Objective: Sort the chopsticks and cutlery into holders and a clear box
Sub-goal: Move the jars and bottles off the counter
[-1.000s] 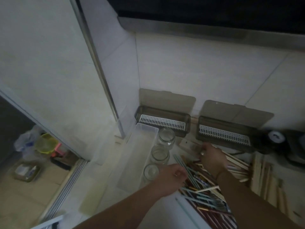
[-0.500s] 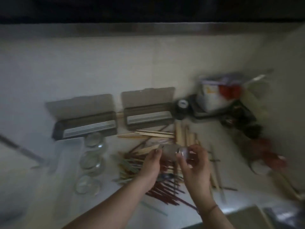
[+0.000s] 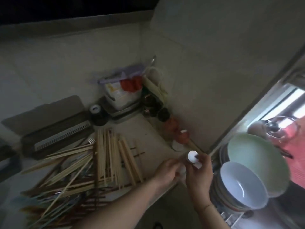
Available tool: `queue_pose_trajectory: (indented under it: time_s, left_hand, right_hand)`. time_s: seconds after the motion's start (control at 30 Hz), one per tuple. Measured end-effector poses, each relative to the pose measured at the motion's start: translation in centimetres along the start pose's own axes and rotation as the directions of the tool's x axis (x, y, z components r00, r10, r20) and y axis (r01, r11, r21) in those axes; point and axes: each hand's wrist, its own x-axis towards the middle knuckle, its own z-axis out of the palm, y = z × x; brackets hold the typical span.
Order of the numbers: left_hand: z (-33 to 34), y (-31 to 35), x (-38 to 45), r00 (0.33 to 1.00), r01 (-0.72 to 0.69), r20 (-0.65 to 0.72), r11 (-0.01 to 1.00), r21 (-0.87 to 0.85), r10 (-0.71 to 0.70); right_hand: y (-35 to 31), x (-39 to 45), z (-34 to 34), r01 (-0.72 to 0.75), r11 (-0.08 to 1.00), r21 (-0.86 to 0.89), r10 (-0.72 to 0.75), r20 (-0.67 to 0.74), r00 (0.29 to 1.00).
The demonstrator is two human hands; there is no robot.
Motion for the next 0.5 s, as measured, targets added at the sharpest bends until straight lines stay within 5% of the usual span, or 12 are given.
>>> queue_pose_trajectory:
  time_s: [0.5]
  left_hand:
    - [1.4,0.6,1.8,0.999,0.03,-0.035,0.989,0.147,-0.025]
  right_hand:
    - [3.7,4.7,3.1,-0.043,0.998,-0.048,0.045,0.049,0.998]
